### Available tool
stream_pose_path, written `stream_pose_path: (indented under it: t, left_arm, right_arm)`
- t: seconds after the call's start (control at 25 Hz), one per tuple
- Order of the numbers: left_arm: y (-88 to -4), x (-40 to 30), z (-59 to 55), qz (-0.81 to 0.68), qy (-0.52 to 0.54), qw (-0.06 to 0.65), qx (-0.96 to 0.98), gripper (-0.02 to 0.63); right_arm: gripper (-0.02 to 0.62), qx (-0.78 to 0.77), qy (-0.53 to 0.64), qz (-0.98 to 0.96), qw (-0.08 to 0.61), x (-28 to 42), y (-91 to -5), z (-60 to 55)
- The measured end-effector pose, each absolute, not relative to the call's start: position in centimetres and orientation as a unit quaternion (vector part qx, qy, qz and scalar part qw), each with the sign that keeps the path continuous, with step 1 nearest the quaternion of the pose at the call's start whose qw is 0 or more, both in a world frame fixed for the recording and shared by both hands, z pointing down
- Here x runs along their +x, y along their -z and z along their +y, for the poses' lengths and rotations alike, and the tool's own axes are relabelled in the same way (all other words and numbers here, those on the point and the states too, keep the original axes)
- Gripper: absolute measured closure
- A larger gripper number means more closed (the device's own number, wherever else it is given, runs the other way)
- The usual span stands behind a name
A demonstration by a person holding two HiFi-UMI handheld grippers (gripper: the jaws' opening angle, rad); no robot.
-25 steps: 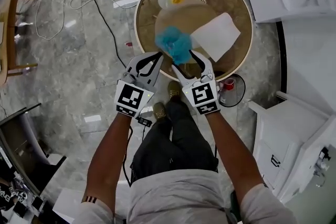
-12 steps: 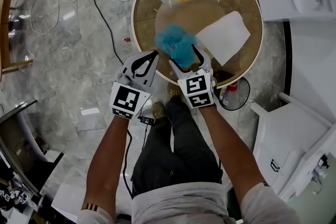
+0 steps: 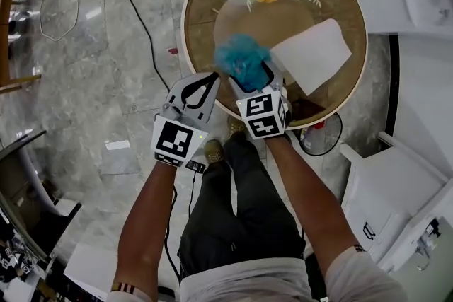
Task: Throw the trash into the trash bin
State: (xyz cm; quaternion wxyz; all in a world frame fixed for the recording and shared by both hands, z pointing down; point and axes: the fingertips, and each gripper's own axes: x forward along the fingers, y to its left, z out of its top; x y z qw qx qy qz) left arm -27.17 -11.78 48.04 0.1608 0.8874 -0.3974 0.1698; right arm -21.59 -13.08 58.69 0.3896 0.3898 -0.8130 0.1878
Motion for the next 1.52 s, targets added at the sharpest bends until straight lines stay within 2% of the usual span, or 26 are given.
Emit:
stream_pose_path:
  t: [0.16, 0.28, 0.52, 0.6, 0.68, 1.16, 1.52]
  left_arm:
    - [-48.7, -27.3, -11.6, -0.397, -0.172, 0.165, 0.886, 0.606]
    - [-48.9, -27.5, -11.4, -0.397, -0.173, 0.167, 0.886, 0.606]
    - [-49.2, -27.4, -10.5, -0.392, -0.175, 0.171, 0.887, 0.606]
    - [-49.2, -27.4, -10.1, -0.390, -0.175, 0.171, 0.888, 0.606]
    - [-49.3, -27.5, -9.8, -0.390, -0.174, 0.171, 0.888, 0.606]
    - [-46.4, -25.6, -7.3, -0.377, -0.145, 0.153, 0.902, 0.606]
    - [-42.1, -19.5, -3.4, -0.319, -0.114, 0.150, 0.929, 0.606]
  right_arm:
    - [0.242, 0.381, -0.186, -0.809, 0.408, -22.0, -59.9, -13.1]
    - [0.284, 0.371, -0.186, -0.810, 0.415, -22.4, -60.3, -12.8]
    - [0.442, 0.351, -0.173, -0.823, 0.412, -23.7, -60.2, -11.6]
    - [0.531, 0.350, -0.168, -0.824, 0.413, -23.9, -60.3, -11.3]
    - [0.560, 0.351, -0.164, -0.824, 0.414, -23.8, -60.2, -11.0]
    - [0.571, 0.410, -0.144, -0.829, 0.352, -20.3, -53.8, -7.7]
    - [0.571, 0.500, -0.136, -0.804, 0.292, -13.6, -47.6, -1.4]
